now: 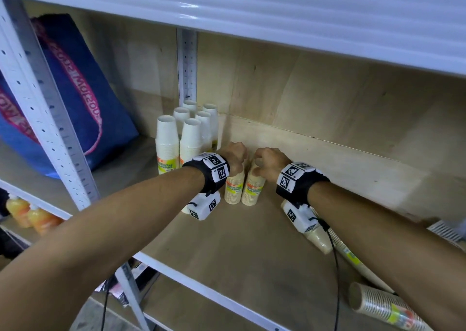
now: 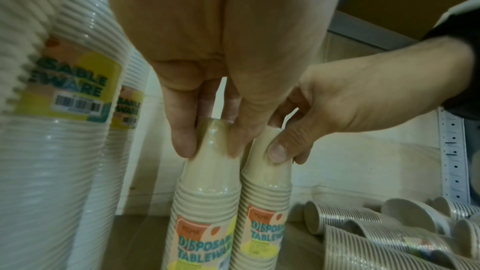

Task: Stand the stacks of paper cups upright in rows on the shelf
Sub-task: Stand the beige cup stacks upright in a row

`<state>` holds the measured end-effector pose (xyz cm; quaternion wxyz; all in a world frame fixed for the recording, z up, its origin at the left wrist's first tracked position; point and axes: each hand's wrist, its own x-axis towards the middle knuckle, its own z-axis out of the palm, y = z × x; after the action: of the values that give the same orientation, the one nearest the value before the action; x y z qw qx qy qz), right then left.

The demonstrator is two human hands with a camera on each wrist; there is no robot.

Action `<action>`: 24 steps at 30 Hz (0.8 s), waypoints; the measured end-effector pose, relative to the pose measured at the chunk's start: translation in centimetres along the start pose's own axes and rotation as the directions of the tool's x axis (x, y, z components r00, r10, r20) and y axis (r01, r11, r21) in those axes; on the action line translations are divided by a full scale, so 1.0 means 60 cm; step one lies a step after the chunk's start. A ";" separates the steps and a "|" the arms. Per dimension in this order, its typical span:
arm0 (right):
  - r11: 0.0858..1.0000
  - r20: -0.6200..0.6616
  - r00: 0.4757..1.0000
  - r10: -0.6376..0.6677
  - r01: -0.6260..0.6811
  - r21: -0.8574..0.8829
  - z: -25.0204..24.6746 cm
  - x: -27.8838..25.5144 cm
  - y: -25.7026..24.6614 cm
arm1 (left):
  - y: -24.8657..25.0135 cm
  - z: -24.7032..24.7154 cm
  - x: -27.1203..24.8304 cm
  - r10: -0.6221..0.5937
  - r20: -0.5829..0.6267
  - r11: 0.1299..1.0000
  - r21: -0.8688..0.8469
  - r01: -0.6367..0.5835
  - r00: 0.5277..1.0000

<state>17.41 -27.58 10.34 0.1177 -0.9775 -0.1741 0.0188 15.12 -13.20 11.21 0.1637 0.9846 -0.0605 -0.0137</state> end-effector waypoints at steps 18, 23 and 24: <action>0.978 -0.088 0.981 0.173 -0.182 -0.105 -0.064 -0.069 0.091 | 0.071 -0.043 0.033 0.129 -0.042 0.991 -0.028 -0.131 0.991; 0.950 -0.037 0.956 0.293 -0.295 -0.105 -0.079 -0.142 0.158 | 0.138 -0.014 0.034 0.291 0.050 0.957 -0.009 -0.291 0.955; 0.942 -0.025 0.948 0.317 -0.318 -0.109 -0.080 -0.159 0.171 | 0.151 -0.004 0.034 0.320 0.075 0.947 -0.009 -0.321 0.944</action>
<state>12.26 -41.30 12.56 0.0591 -0.9979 -0.0147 0.0243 16.12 -21.88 14.37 0.1599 0.9606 -0.2260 -0.0241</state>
